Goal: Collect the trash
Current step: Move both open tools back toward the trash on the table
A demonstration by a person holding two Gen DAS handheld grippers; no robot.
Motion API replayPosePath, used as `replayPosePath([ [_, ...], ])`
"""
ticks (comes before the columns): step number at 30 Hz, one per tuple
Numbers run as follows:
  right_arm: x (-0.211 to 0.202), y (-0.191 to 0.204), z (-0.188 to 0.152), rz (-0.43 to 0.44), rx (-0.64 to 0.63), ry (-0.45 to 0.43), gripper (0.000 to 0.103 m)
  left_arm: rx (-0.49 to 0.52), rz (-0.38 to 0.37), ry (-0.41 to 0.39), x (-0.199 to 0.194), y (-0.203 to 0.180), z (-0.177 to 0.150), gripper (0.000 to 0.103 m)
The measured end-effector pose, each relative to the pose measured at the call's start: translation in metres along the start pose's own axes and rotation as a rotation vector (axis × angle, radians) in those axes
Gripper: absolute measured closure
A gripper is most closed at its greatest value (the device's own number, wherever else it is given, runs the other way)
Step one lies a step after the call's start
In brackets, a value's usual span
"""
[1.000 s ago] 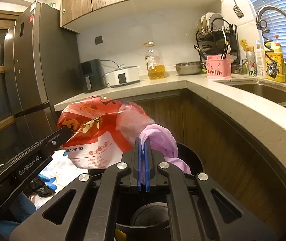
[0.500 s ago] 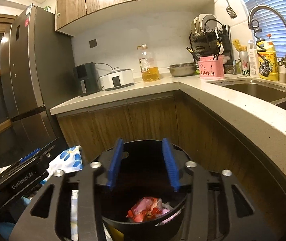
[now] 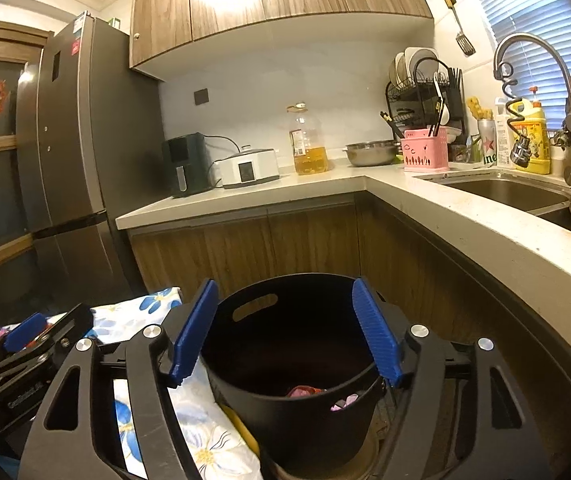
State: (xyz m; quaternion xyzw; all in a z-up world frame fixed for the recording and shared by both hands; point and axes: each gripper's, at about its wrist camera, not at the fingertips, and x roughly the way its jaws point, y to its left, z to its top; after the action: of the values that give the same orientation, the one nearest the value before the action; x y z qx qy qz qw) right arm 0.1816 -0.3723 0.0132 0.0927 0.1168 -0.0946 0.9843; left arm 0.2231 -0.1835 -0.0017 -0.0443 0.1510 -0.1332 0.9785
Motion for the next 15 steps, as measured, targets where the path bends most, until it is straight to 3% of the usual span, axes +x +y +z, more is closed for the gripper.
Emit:
replayPosePath([
  [15, -0.048, 0.049, -0.027, 0.073, -0.021, -0.018, 0.034, -0.026, 0.213, -0.011, -0.083, 0.086, -0.040, 0.011],
])
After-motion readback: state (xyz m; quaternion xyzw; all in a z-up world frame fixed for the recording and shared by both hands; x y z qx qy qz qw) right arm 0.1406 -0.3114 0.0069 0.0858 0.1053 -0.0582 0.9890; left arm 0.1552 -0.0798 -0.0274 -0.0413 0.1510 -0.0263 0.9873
